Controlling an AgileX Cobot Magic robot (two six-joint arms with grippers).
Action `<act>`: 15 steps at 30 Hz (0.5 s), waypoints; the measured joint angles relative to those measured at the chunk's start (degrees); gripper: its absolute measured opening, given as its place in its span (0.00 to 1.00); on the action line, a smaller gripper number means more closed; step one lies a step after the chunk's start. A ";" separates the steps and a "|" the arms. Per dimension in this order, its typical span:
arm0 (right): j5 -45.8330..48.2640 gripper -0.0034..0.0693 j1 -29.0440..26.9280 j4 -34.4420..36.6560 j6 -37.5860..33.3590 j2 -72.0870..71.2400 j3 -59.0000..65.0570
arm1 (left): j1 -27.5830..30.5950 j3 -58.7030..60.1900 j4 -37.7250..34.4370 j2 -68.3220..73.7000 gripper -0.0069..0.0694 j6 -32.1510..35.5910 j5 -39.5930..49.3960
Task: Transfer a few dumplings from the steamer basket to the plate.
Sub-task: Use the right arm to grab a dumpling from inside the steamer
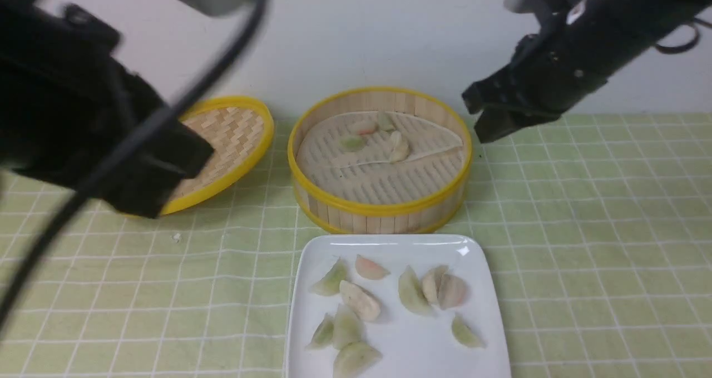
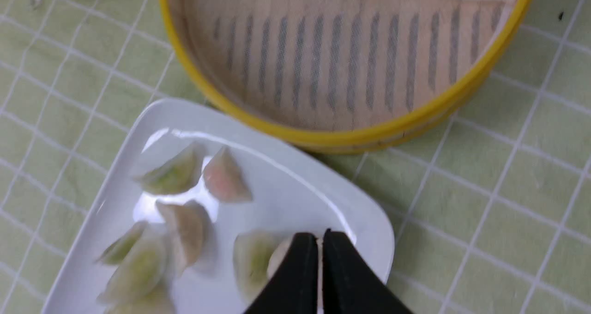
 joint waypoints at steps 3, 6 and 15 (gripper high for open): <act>1.19 0.15 0.13 -0.34 0.00 9.11 -8.85 | 0.00 0.00 1.56 -6.37 0.08 -3.69 0.34; 2.06 0.28 0.39 -0.60 -0.24 17.76 -17.99 | 0.00 0.00 4.33 -12.04 0.08 -7.57 1.15; 2.56 0.66 1.59 -1.87 -0.47 36.98 -40.46 | 0.00 0.00 18.21 -20.69 0.08 -15.22 1.56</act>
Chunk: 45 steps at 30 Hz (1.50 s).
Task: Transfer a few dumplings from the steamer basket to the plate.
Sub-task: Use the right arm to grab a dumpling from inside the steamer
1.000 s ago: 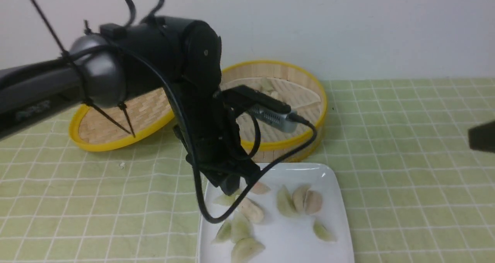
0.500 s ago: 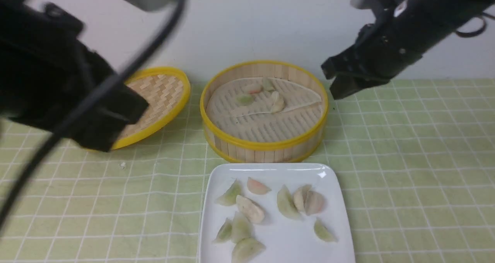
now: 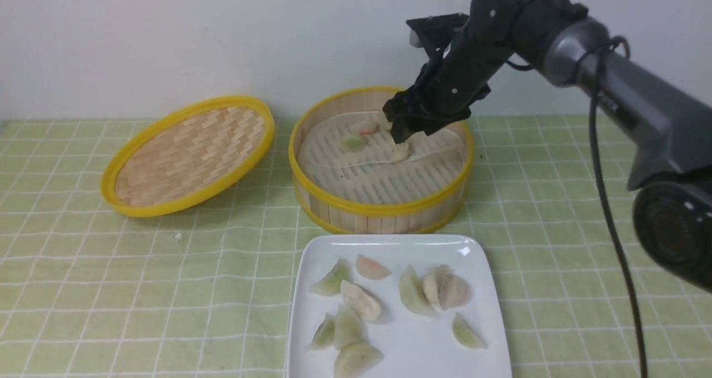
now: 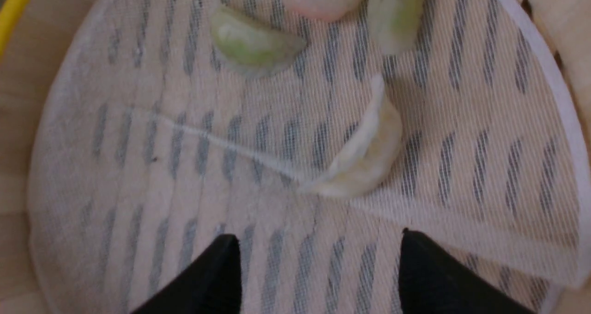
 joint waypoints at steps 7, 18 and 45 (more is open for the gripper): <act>-2.07 0.73 0.06 -0.64 -0.09 6.86 -4.74 | 0.00 2.35 6.29 -0.48 0.08 -0.29 0.00; -5.17 0.30 0.14 -1.73 -0.14 8.70 -4.89 | 0.00 9.35 9.79 -0.42 0.08 -0.07 0.00; -4.37 0.48 0.14 -2.42 -6.91 6.29 -9.37 | 0.00 9.35 11.57 -0.42 0.08 -0.01 0.00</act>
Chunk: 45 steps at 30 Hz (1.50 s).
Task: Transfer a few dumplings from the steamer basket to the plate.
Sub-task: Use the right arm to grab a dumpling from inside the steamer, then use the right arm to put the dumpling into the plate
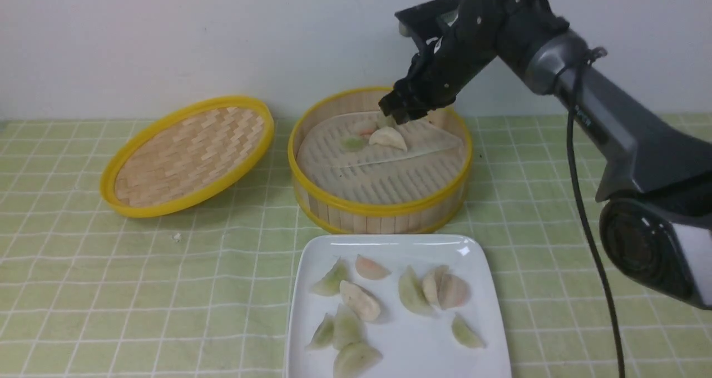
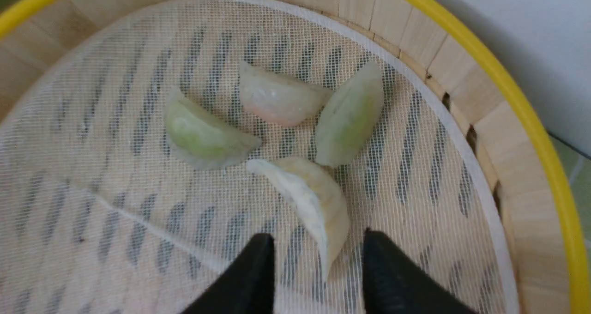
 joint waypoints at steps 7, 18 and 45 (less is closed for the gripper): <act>-4.20 0.70 0.00 1.64 -7.22 3.82 0.00 | 0.00 0.00 0.05 0.00 0.08 -0.06 0.00; -2.54 0.22 0.13 1.31 -7.16 6.05 -1.79 | 0.00 0.00 0.05 0.00 0.08 -0.27 0.00; -3.52 0.24 1.80 10.69 -1.56 -44.89 67.84 | 0.00 0.00 -6.56 0.00 0.08 -0.27 0.00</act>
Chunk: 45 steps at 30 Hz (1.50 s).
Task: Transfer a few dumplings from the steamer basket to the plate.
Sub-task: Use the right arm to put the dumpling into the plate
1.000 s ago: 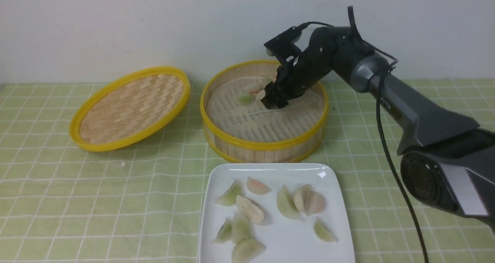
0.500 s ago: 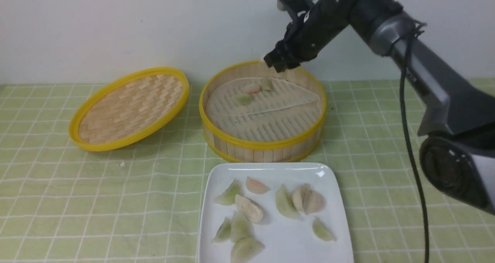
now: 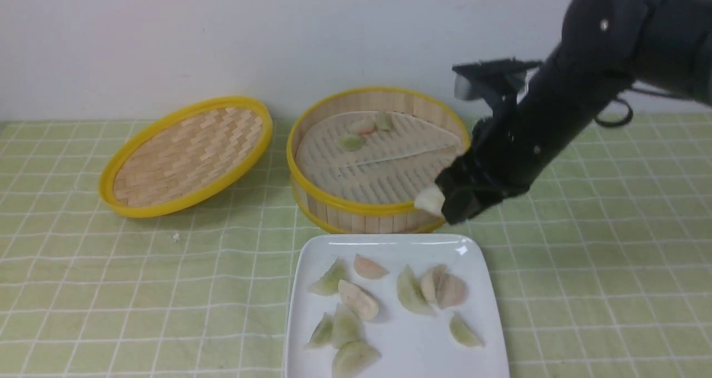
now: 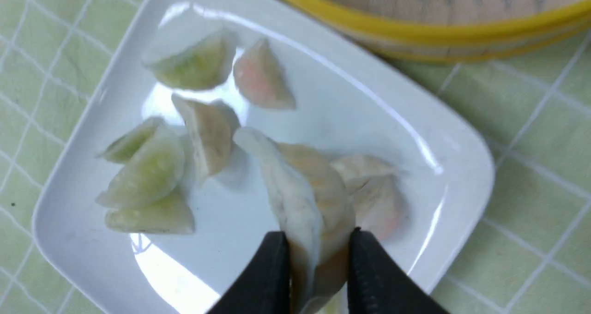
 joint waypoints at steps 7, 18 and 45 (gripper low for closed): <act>-6.12 0.24 6.34 1.27 0.83 1.26 8.00 | 0.00 0.00 -0.18 0.00 0.08 0.00 0.00; -5.31 0.25 14.37 -3.39 6.97 3.41 11.20 | 0.00 0.00 -1.41 0.00 0.08 0.00 0.00; -0.54 0.04 14.42 -18.15 22.14 -40.59 10.51 | 0.00 0.00 -2.95 0.00 0.08 0.00 0.00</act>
